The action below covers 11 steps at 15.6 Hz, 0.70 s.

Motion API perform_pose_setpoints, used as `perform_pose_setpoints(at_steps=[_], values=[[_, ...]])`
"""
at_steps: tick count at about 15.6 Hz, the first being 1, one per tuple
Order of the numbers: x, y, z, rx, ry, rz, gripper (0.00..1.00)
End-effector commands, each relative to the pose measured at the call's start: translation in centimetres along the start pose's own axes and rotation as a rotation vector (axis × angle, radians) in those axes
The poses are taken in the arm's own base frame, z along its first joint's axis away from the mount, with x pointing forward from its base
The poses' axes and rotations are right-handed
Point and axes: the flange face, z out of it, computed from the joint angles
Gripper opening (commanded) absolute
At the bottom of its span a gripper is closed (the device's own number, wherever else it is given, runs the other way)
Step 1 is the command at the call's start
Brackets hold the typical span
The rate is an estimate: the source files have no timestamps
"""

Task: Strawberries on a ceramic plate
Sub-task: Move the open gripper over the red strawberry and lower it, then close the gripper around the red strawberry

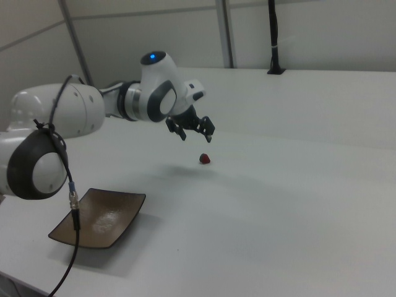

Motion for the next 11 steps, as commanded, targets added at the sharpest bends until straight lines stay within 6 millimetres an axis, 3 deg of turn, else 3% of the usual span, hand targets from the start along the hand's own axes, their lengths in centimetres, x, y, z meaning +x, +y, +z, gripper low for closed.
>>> perform_pose_setpoints(at_steps=[1, 5, 11], values=[[-0.4, -0.3, 2.5, -0.014, 0.021, 0.01, 1.0], [-0.8, -0.7, 5.4, -0.018, 0.072, 0.031, 1.0], [-1.4, -1.0, 8.1, -0.023, 0.095, 0.022, 0.97]])
